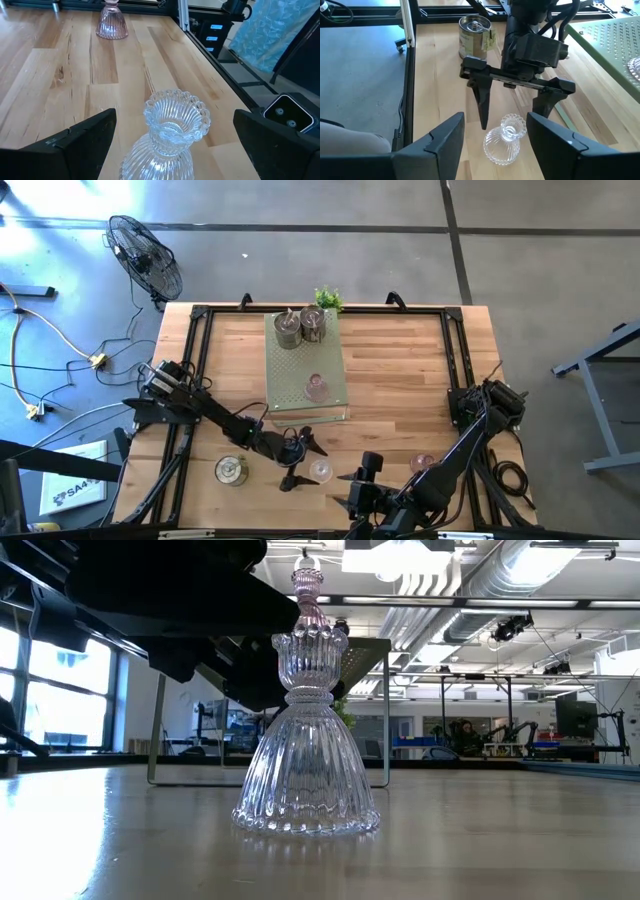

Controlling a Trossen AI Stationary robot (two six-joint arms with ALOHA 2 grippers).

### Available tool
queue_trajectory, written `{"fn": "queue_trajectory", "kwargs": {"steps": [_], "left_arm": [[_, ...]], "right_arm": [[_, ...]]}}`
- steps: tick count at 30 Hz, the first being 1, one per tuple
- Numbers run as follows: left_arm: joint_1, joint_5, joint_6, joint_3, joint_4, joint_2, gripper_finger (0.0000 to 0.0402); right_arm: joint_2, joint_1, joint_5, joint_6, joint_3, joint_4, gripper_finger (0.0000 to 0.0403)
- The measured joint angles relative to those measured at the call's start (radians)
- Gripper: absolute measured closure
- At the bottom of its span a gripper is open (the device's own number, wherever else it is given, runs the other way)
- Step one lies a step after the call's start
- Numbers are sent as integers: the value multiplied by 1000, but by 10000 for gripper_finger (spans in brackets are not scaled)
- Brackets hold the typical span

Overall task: Pick & Place candle stick holders
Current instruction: Put the transparent candle holder on the shelf

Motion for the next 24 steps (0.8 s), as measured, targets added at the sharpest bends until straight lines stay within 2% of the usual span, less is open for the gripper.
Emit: {"fn": "queue_trajectory", "kwargs": {"steps": [24], "left_arm": [[0, -10, 0, -1, -3, 0, 7]], "right_arm": [[0, 0, 0, 0, 0, 0, 194]]}}
